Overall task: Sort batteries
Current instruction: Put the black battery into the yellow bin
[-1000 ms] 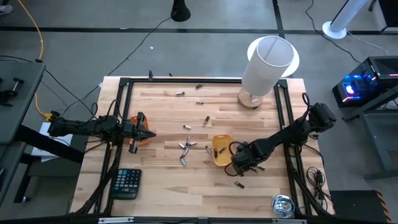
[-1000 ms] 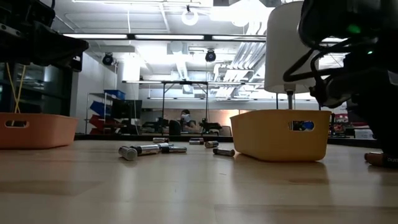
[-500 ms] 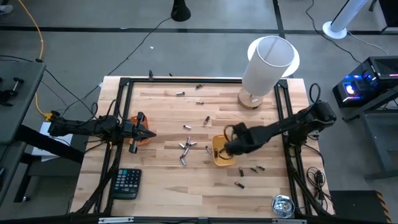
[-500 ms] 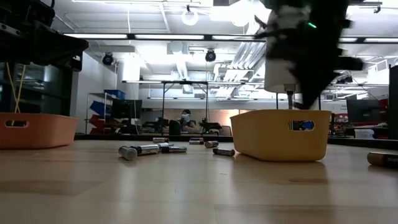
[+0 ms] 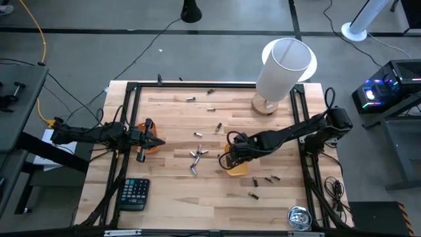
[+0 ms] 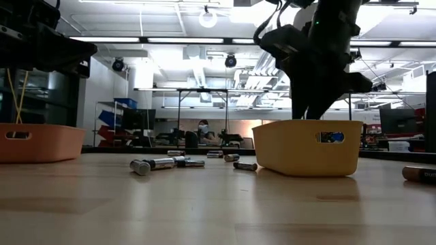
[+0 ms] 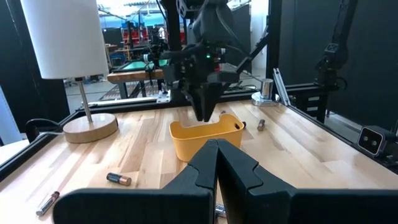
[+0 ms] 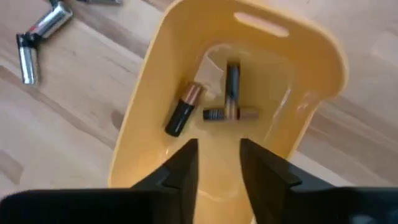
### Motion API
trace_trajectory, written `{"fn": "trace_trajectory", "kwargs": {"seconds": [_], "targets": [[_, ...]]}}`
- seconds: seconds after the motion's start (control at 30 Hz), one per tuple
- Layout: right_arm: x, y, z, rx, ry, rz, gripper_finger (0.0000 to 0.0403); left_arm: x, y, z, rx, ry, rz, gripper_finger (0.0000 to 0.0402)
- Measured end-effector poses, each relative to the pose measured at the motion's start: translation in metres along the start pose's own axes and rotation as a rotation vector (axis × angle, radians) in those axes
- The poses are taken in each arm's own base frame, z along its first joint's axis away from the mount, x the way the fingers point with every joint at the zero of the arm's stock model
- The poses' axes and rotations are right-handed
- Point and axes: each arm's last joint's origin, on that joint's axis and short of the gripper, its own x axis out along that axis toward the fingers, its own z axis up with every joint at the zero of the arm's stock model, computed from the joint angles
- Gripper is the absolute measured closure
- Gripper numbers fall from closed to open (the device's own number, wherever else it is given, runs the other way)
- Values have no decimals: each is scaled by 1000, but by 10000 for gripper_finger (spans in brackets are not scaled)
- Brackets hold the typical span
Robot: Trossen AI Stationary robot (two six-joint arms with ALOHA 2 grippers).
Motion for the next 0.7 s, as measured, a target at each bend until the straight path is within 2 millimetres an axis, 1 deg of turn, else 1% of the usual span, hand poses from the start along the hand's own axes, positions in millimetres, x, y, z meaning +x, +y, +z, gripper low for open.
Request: {"fn": "trace_trajectory", "kwargs": {"seconds": [0.1, 0.2, 0.3, 0.4, 0.47, 0.57, 0.63, 0.7], "targets": [[-5, 5, 1, -47, 30, 26, 248, 0, 0, 0, 0, -1, 0, 401], [-18, 10, -2, -77, 117, 16, 224, 0, 0, 0, 0, -1, 0, 401], [-35, 15, -22, -60, 164, -47, 219, 0, 0, 0, 0, 0, 0, 401], [-45, 16, -53, -3, 200, -109, 220, 0, 0, 0, 0, 0, 0, 401], [-44, 16, -74, 63, 229, -120, 222, 0, 0, 0, 0, 0, 0, 401], [-31, 10, -103, 160, 255, -157, 222, 0, 0, 0, 0, 0, 0, 401], [-21, 6, -113, 206, 245, -171, 222, 0, 0, 0, 0, 0, 0, 401], [-13, 3, -113, 238, 223, -190, 222, 0, 0, 0, 0, 0, 0, 401]]}}
